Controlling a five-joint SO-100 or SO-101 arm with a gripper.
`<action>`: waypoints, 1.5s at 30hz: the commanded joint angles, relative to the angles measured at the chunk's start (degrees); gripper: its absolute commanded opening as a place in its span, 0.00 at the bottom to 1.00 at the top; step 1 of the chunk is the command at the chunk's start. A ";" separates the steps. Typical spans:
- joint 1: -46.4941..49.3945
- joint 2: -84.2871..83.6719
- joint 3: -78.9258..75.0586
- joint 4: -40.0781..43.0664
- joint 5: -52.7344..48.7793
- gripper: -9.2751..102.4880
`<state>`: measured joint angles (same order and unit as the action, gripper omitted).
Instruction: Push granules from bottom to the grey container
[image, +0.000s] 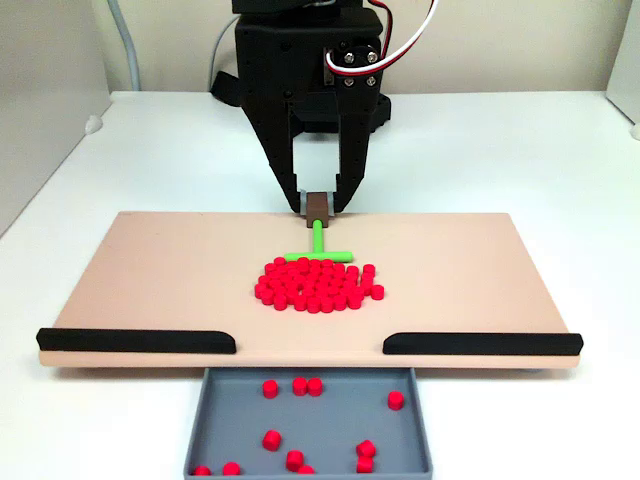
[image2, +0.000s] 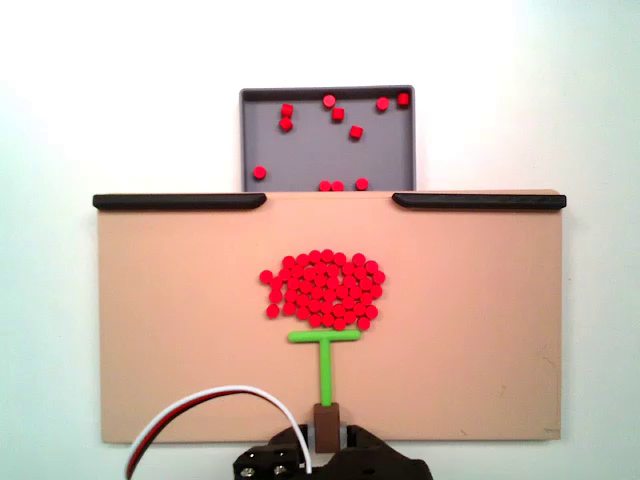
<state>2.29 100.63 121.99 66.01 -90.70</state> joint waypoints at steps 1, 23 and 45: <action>0.53 -0.79 -1.49 -0.26 -0.09 0.08; 0.70 -5.45 -6.86 -0.09 1.23 0.08; -0.09 -10.90 -13.18 0.44 2.46 0.08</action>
<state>2.81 90.35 110.13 66.18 -88.86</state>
